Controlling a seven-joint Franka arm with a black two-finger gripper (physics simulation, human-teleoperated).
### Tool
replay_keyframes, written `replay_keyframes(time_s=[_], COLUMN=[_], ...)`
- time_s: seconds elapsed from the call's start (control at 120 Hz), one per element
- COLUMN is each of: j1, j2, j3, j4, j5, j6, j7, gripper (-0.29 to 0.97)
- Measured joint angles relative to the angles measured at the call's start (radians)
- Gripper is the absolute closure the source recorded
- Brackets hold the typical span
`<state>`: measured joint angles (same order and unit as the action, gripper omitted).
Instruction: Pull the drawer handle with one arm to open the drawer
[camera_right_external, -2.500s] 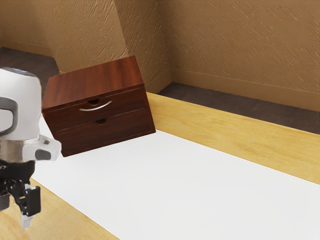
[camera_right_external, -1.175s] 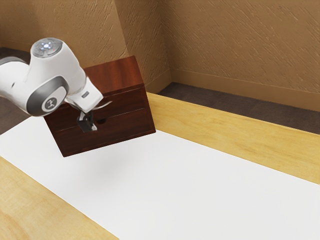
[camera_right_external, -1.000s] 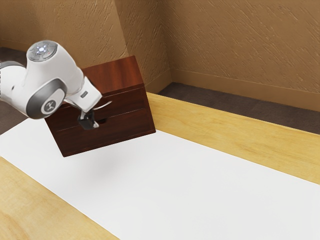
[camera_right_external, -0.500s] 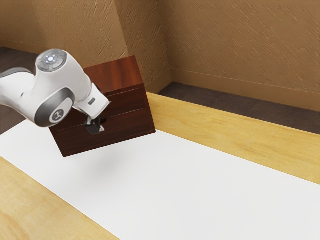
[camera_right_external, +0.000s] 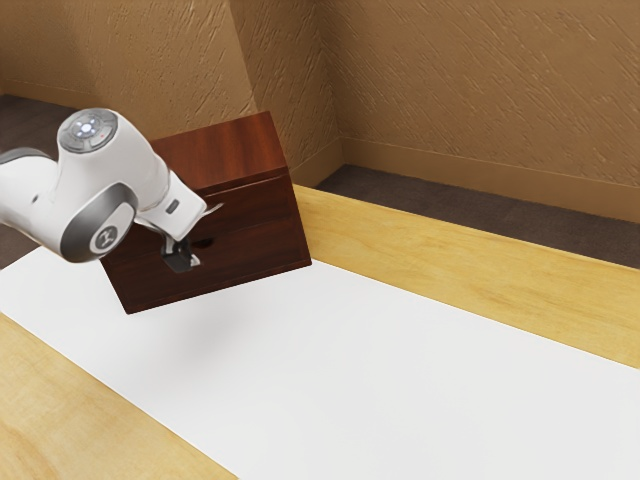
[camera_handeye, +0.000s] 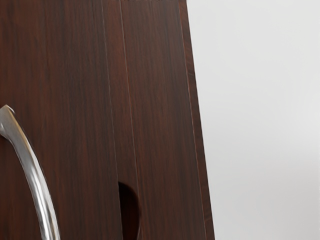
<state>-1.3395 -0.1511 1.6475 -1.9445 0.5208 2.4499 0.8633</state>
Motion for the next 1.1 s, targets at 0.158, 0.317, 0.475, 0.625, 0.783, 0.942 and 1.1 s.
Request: replay_keyframes(time_s=[0.158,0.317,0.475,0.625,0.783,0.942,1.1], j1=[0.0,0.001,0.006,0.02,0.097,0.584,0.764], j2=[0.006,0.016,0.019,0.016,0.011,-0.066,-0.097], j3=[0.0,-0.002,-0.012,-0.035,-0.123,-0.635,-0.827], j4=[-0.016,-0.031,-0.044,-0.06,-0.106,-0.147,-0.177], j5=[-0.006,-0.011,-0.02,-0.047,-0.036,-0.014,-0.017], j6=[0.007,0.011,0.014,0.015,0.019,0.016,0.013], j7=[-0.006,-0.012,-0.015,-0.021,-0.021,-0.021,-0.032], gripper=[0.0,-0.01,0.01,0.02,-0.27,0.27,0.42])
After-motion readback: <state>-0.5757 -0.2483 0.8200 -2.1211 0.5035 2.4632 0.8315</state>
